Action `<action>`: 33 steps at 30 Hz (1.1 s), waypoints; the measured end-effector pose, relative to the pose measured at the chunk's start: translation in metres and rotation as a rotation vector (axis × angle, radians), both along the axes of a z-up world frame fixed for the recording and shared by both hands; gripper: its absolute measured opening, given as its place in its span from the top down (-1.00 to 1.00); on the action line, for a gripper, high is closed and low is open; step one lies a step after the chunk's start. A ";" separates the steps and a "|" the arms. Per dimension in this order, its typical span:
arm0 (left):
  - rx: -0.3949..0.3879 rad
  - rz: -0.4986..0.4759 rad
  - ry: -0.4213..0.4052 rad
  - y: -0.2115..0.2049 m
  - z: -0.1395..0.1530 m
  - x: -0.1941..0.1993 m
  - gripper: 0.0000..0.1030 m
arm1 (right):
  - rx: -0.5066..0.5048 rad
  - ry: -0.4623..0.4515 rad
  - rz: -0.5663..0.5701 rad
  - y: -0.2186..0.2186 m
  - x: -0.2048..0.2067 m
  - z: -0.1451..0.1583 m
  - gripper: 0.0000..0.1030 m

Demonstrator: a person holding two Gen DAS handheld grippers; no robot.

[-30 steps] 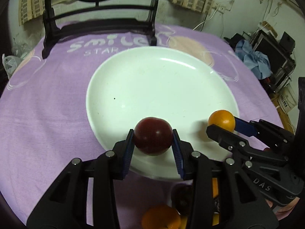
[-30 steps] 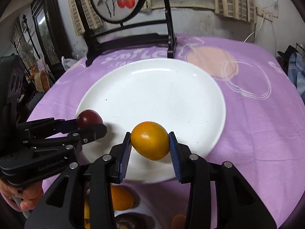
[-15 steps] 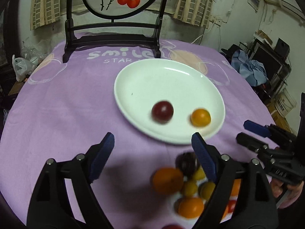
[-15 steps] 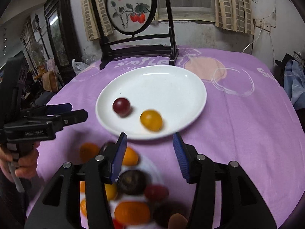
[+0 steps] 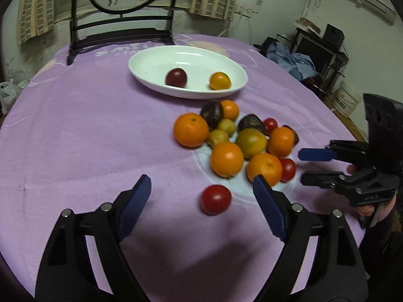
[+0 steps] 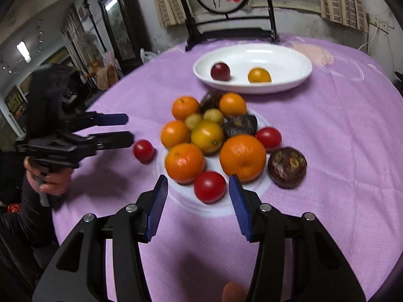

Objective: Organize fruits
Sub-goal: 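Grasp a red cherry tomato with each tool and drop both into the white dish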

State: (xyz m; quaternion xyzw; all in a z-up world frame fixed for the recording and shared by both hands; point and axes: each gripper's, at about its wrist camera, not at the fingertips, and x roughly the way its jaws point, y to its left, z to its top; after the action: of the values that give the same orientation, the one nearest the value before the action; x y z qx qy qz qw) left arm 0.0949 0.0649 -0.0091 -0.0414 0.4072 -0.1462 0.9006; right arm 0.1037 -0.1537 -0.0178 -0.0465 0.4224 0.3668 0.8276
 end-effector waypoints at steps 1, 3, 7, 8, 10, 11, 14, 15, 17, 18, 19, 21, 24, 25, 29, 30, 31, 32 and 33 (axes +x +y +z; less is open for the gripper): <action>0.020 -0.002 0.003 -0.002 -0.002 0.000 -0.64 | -0.017 0.014 -0.011 0.001 0.004 -0.004 0.01; 0.050 -0.010 0.009 -0.007 -0.005 -0.001 -0.60 | -0.042 0.026 -0.024 0.002 0.007 -0.008 0.01; 0.084 -0.038 0.017 -0.016 -0.009 -0.003 -0.49 | -0.062 0.020 -0.016 0.006 0.008 -0.012 0.01; 0.090 -0.043 0.020 -0.017 -0.009 -0.003 -0.47 | -0.069 0.019 -0.012 0.008 0.008 -0.012 0.01; 0.108 -0.054 0.025 -0.020 -0.012 -0.003 -0.39 | -0.080 0.020 -0.004 0.012 0.009 -0.014 0.05; 0.114 -0.058 0.028 -0.021 -0.013 -0.003 -0.34 | -0.083 0.021 0.001 0.013 0.009 -0.014 0.06; 0.124 -0.064 0.040 -0.023 -0.015 -0.002 -0.23 | -0.094 0.020 0.009 0.017 0.010 -0.015 0.17; 0.128 -0.064 0.042 -0.024 -0.016 -0.003 -0.18 | -0.099 0.021 0.010 0.018 0.011 -0.016 0.21; 0.133 -0.066 0.048 -0.025 -0.018 -0.002 -0.11 | -0.103 0.019 0.011 0.019 0.011 -0.017 0.24; 0.134 -0.068 0.052 -0.025 -0.019 -0.002 -0.07 | -0.104 0.018 0.010 0.019 0.011 -0.017 0.27; 0.135 -0.070 0.054 -0.025 -0.019 -0.002 -0.05 | -0.100 0.016 0.008 0.018 0.011 -0.016 0.30; 0.134 -0.073 0.056 -0.025 -0.020 -0.001 0.03 | -0.096 0.014 0.004 0.018 0.011 -0.016 0.34; 0.135 -0.073 0.061 -0.027 -0.021 -0.002 0.06 | -0.092 0.015 0.000 0.017 0.012 -0.016 0.38; 0.134 -0.073 0.067 -0.027 -0.022 -0.001 0.08 | -0.091 0.014 -0.002 0.017 0.011 -0.016 0.38; 0.120 -0.071 0.084 -0.026 -0.024 0.001 0.32 | -0.090 0.010 -0.005 0.016 0.011 -0.015 0.38; 0.117 -0.071 0.085 -0.026 -0.024 0.002 0.34 | -0.090 0.010 -0.005 0.016 0.012 -0.015 0.38; 0.114 -0.073 0.085 -0.026 -0.024 0.002 0.37 | -0.088 0.008 -0.005 0.015 0.012 -0.015 0.38; 0.112 -0.076 0.085 -0.026 -0.024 0.001 0.39 | -0.088 0.007 -0.005 0.015 0.012 -0.015 0.38; 0.113 -0.076 0.084 -0.026 -0.024 0.001 0.39 | -0.086 0.005 -0.006 0.014 0.011 -0.014 0.38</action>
State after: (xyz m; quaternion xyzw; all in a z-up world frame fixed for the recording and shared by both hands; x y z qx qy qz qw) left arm 0.0964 0.0390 -0.0331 0.0190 0.4535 -0.1552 0.8774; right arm 0.1151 -0.1392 -0.0321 -0.0800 0.4400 0.3461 0.8247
